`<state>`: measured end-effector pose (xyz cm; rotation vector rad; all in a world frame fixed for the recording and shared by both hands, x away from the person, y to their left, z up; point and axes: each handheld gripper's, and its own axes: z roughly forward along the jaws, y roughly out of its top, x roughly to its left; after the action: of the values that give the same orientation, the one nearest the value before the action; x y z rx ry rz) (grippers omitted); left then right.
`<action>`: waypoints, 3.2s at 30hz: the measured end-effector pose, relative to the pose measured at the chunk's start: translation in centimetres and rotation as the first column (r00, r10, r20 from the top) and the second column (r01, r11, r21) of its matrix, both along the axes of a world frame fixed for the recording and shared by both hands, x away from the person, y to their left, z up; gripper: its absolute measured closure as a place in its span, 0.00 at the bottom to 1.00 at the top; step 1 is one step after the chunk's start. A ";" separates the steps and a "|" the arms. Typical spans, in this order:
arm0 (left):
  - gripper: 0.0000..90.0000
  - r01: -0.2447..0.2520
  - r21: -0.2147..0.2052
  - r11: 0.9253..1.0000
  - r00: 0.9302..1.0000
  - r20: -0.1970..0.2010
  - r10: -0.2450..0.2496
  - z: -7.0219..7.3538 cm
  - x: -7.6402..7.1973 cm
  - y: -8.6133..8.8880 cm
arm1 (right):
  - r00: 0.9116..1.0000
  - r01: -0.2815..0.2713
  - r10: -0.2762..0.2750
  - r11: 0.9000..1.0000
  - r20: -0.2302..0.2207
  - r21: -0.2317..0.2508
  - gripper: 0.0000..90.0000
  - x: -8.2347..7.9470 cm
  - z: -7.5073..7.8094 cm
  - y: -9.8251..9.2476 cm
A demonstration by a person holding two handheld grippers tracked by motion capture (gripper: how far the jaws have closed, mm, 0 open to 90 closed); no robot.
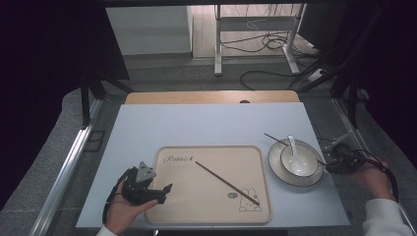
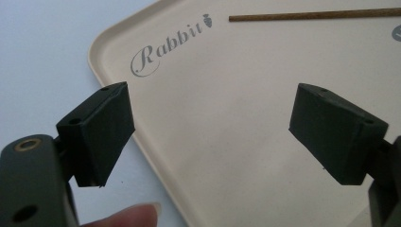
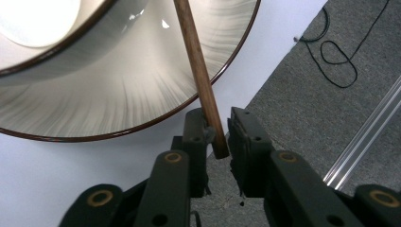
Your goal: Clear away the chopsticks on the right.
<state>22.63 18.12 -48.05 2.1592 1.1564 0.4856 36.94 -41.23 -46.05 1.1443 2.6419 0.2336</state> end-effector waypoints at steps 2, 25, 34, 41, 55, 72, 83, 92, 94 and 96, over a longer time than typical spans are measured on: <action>0.17 -0.002 -0.002 1.000 1.000 0.002 0.002 0.0 0.0 0.0 | 1.000 -0.003 0.003 1.000 -0.001 0.003 0.88 0.0 0.0 0.0; 0.17 -0.006 -0.006 1.000 1.000 0.008 0.006 0.2 -0.1 0.2 | 0.988 0.033 -0.068 0.970 0.139 0.240 0.93 -1.7 4.9 -1.1; 0.17 -0.005 -0.004 1.000 1.000 0.006 0.005 0.1 0.0 0.2 | 0.977 -0.084 0.023 0.957 0.214 0.279 0.93 -3.7 8.5 3.6; 0.17 -0.004 -0.007 1.000 1.000 0.009 0.005 0.2 -0.1 0.2 | 0.970 -0.170 0.120 0.955 0.209 0.242 0.93 -5.3 8.7 9.0; 0.17 -0.001 -0.007 1.000 1.000 0.005 0.001 0.2 -0.1 0.2 | 0.964 -0.267 0.264 0.949 0.043 0.169 0.93 -6.1 3.4 17.0; 0.17 0.002 -0.006 1.000 1.000 -0.001 -0.002 0.1 0.0 0.1 | 0.943 -0.305 0.314 0.948 -0.107 0.094 0.92 -6.7 -1.2 20.7; 0.16 0.006 -0.001 1.000 1.000 -0.002 -0.006 0.1 0.0 0.2 | 0.933 -0.327 0.337 0.941 -0.128 0.091 0.73 -7.2 -1.6 21.2; 0.16 0.002 -0.007 1.000 1.000 -0.001 -0.002 0.2 0.0 0.2 | 0.948 -0.315 0.315 0.927 0.032 0.202 0.48 -6.9 0.8 22.3; 0.16 0.001 -0.008 1.000 1.000 -0.001 -0.001 0.2 0.1 0.2 | 0.945 -0.325 0.323 0.909 0.052 0.261 0.47 -6.6 1.1 23.8; 0.16 0.002 -0.011 1.000 1.000 -0.001 -0.002 0.2 0.1 0.2 | 0.940 -0.338 0.338 0.891 0.053 0.302 0.47 -6.0 1.2 25.5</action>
<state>22.68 18.29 -47.82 2.1510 1.1548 0.4766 30.94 -15.70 -44.86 0.7445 2.8617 0.7343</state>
